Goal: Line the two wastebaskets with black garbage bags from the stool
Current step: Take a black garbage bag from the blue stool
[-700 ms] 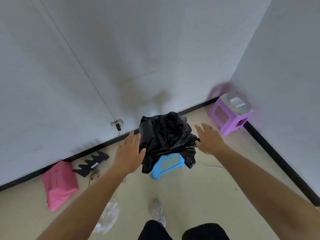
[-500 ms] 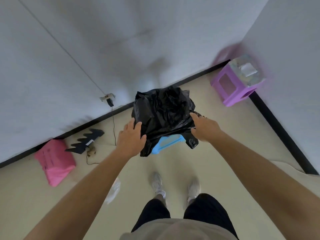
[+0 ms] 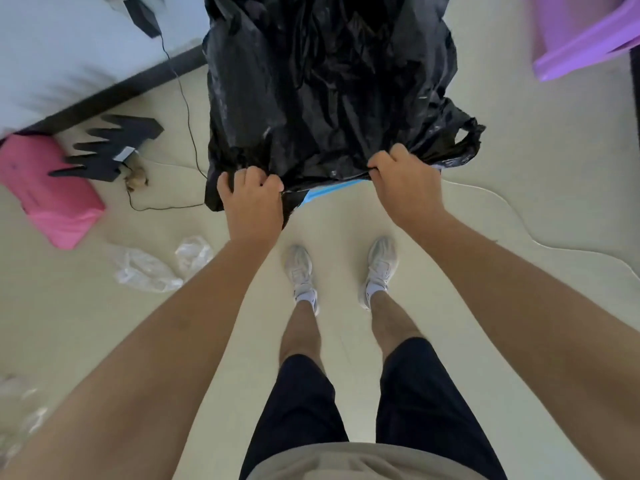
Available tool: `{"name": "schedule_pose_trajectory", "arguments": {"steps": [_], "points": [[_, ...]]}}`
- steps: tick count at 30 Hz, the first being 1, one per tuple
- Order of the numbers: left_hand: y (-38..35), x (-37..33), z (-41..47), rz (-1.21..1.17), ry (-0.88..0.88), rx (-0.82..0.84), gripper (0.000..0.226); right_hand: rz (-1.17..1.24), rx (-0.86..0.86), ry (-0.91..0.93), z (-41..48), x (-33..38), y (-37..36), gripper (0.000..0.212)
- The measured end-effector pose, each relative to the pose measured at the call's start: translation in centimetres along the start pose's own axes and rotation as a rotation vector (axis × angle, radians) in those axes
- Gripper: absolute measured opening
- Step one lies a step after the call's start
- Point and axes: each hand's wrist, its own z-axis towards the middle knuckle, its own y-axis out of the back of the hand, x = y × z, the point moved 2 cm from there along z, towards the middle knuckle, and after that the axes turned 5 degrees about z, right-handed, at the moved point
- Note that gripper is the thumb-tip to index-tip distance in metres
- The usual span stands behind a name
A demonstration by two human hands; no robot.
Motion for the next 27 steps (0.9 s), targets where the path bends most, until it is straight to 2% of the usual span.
{"name": "schedule_pose_trajectory", "arguments": {"steps": [6, 11, 15, 20, 24, 25, 27], "points": [[6.0, 0.4, 0.7, -0.224, 0.087, -0.174, 0.016, 0.121, -0.263, 0.084, 0.3, 0.5, 5.1, 0.026], [12.9, 1.0, 1.1, -0.314, 0.037, -0.322, 0.021, 0.167, -0.52, 0.088, 0.6, 2.5, 11.1, 0.024], [19.0, 1.2, 0.6, -0.382, -0.043, -0.394, 0.027, 0.232, -0.627, 0.035, -1.0, 5.1, 15.8, 0.021], [26.5, 0.0, -2.7, -0.325, -0.301, -0.446, 0.029, 0.435, -0.69, -0.128, -8.8, 7.3, 22.2, 0.023], [31.7, -2.5, -5.8, -0.223, -0.579, -0.5, 0.026, 0.18, -0.651, -0.192, -18.4, 6.2, 26.1, 0.066], [32.9, -3.6, -6.7, -0.199, -0.647, -0.506, 0.025, 0.112, -0.634, -0.208, -20.9, 5.6, 26.7, 0.069], [35.0, -6.6, -8.9, -0.183, -0.758, -0.516, 0.023, -0.001, -0.597, -0.28, -26.1, 4.1, 27.5, 0.062]]}}
